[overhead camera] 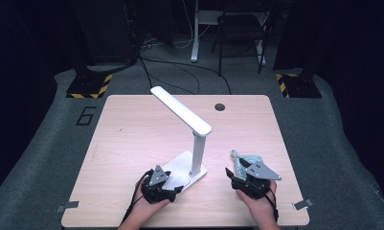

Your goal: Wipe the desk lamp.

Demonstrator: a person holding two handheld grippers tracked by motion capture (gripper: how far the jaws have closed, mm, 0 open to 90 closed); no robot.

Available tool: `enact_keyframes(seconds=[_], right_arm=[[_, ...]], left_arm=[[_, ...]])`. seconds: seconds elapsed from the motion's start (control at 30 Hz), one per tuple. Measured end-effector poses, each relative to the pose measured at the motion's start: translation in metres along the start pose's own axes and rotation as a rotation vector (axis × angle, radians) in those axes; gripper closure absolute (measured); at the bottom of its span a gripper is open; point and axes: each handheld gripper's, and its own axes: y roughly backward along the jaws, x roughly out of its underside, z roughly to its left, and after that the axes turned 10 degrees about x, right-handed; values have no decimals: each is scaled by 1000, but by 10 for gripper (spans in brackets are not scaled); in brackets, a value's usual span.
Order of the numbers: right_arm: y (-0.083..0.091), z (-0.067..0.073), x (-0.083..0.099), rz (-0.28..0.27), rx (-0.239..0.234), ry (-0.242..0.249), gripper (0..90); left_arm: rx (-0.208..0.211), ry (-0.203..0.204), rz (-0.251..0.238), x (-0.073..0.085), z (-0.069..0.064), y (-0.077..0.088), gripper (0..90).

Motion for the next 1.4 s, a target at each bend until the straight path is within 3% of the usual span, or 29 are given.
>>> enact_keyframes(seconds=[0.13,0.2,0.43,0.47,0.53,0.6,0.73,0.83,0.9,1.0,1.17,1.4], right_arm=[[-3,-17,17,79,62,-17,350],[-7,-22,24,127,91,-22,353],[-11,-35,34,172,133,-36,352],[-12,-39,38,191,140,-53,330],[-13,-40,40,204,141,-63,320],[-14,-41,42,212,143,-68,298],[-16,-40,43,227,141,-68,286],[-16,-41,44,230,132,-61,284],[-16,-42,44,225,131,-58,284],[-16,-42,44,228,137,-73,279],[-16,-44,45,233,135,-77,276],[-20,-44,48,249,127,-82,261]], left_arm=[[34,-14,-2,-1,-2,0,352],[27,-16,-10,-1,-3,-1,390],[32,-10,-14,-2,-3,-4,393],[23,-13,6,-4,-3,-3,390],[10,-12,10,-4,-4,-3,383],[-15,-4,10,-4,-3,-4,299],[-11,29,13,-3,2,-2,202],[-35,14,23,-3,3,-1,193],[-23,27,26,-3,4,1,179],[-56,24,16,-2,3,0,145],[-18,43,15,-1,9,0,121],[-5,28,0,0,11,-1,121]])
